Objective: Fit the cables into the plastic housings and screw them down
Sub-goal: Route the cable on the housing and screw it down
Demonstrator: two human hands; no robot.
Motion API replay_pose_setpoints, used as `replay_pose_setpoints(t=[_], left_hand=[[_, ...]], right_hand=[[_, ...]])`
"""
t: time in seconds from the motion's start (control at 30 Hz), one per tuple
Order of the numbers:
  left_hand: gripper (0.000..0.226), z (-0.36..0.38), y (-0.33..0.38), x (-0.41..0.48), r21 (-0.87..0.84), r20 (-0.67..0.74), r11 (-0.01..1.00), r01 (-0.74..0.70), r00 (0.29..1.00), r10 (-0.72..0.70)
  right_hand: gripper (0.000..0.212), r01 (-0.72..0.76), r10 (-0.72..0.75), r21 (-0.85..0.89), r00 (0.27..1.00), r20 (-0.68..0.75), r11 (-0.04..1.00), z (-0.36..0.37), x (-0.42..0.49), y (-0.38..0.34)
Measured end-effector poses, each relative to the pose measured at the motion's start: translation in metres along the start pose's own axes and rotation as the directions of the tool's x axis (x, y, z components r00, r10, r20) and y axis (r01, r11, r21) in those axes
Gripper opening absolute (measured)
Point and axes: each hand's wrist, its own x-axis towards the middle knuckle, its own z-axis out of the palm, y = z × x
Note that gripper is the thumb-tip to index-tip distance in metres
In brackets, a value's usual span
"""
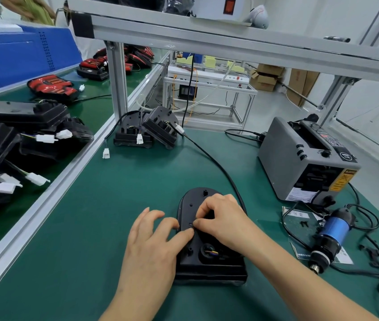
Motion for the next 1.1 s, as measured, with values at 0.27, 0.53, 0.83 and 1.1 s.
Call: replay_pose_setpoints(t=[0.27,0.53,0.83,1.1], left_hand=[[0.059,0.0,-0.008,0.01,0.019,0.068,1.0,-0.022,0.997,0.021],[0.072,-0.003,-0.008,0.016,-0.022,0.185,1.0,-0.004,0.983,0.008],[0.08,-0.006,-0.003,0.024,0.011,0.29,0.999,-0.048,0.956,0.043],[0.071,-0.012,-0.011,0.025,-0.174,0.463,0.978,0.113,0.886,-0.02]], right_hand=[[0.022,0.07,-0.06,0.047,0.979,-0.196,0.996,-0.002,-0.018,0.031],[0.031,0.006,0.114,0.278,0.904,-0.411,0.96,0.001,-0.048,0.061],[0.029,-0.116,0.272,0.42,0.903,-0.334,0.9,0.025,-0.07,0.076],[0.06,-0.303,0.4,0.349,0.881,-0.252,0.887,0.019,-0.056,0.08]])
